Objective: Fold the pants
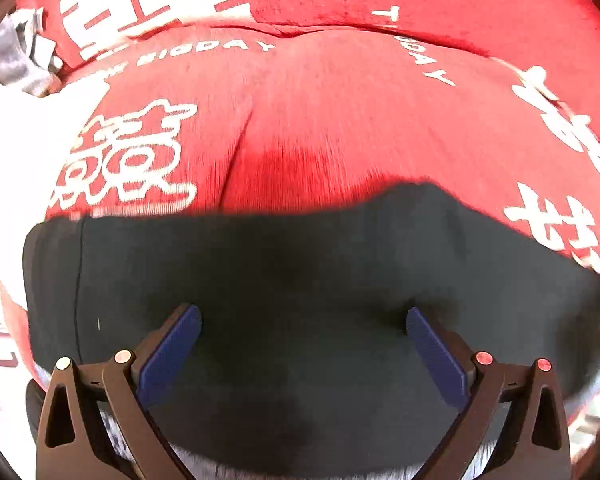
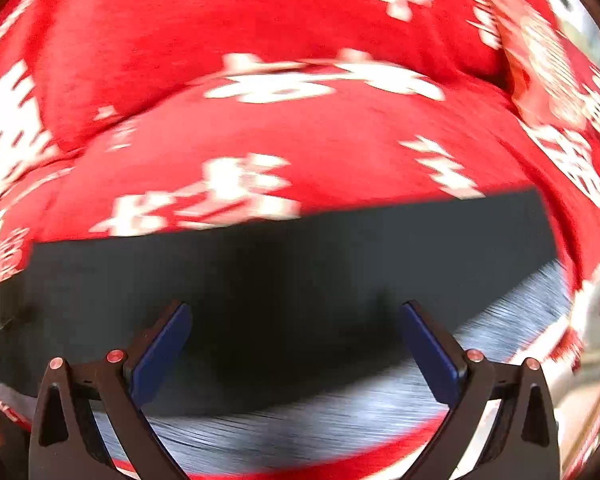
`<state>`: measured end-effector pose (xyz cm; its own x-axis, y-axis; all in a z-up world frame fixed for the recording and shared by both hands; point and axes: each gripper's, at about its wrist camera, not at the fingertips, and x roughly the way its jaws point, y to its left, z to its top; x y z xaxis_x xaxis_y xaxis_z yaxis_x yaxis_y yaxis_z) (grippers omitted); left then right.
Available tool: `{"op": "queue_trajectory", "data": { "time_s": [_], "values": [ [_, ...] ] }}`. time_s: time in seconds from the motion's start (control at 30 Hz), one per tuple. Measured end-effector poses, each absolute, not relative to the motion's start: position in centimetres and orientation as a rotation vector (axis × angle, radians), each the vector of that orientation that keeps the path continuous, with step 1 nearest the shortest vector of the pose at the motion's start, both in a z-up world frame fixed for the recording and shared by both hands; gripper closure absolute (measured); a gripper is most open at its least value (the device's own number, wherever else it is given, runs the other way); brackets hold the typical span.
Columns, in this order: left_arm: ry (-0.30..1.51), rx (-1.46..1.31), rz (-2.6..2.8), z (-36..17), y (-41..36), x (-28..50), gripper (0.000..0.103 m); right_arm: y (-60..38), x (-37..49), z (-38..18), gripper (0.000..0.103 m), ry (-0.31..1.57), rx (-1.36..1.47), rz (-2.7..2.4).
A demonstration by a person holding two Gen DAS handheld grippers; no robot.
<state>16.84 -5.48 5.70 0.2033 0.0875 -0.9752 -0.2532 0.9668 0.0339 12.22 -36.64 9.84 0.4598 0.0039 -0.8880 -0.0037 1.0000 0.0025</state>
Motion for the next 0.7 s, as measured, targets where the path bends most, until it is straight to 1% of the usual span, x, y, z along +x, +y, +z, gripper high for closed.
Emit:
{"op": "queue_trajectory", "data": {
  "time_s": [0.1,0.2,0.27,0.33,0.37,0.43,0.5,0.57,0.63,0.7],
  "values": [
    [1.361,-0.156,0.268,5.1,-5.7,18.6,0.0,-30.3,14.3,8.3,0.0,1.123,-0.071,0.088],
    [1.389,-0.187,0.256,5.1,-5.2,19.3,0.0,-27.5,16.1,6.0,0.0,1.15,-0.149,0.015],
    [1.388,-0.22,0.258,5.8,-4.1,19.0,0.0,-27.6,17.0,6.1,0.0,1.13,-0.096,-0.022],
    [1.342,-0.237,0.299,6.8,-2.6,18.3,0.0,-28.3,17.3,7.0,0.0,1.144,-0.045,-0.06],
    [1.331,-0.25,0.31,6.9,-1.9,18.0,0.0,-28.2,17.1,7.6,0.0,1.121,-0.044,-0.059],
    [1.338,-0.307,0.342,6.6,-0.4,17.4,0.0,-26.8,17.2,8.4,0.0,1.087,-0.071,-0.019],
    [1.362,-0.35,0.356,5.6,0.2,17.1,0.0,-24.7,18.1,8.0,0.0,1.105,-0.081,0.05],
    [1.377,-0.331,0.356,4.8,0.0,17.1,0.0,-22.8,18.7,7.4,0.0,1.121,-0.087,0.101],
    [1.367,-0.26,0.352,4.6,-1.0,16.9,0.0,-21.1,20.0,5.8,0.0,1.161,-0.137,0.096],
    [1.364,-0.215,0.341,4.7,-1.3,16.8,0.0,-21.5,20.2,5.2,0.0,1.15,-0.133,0.07]
  ]
}}
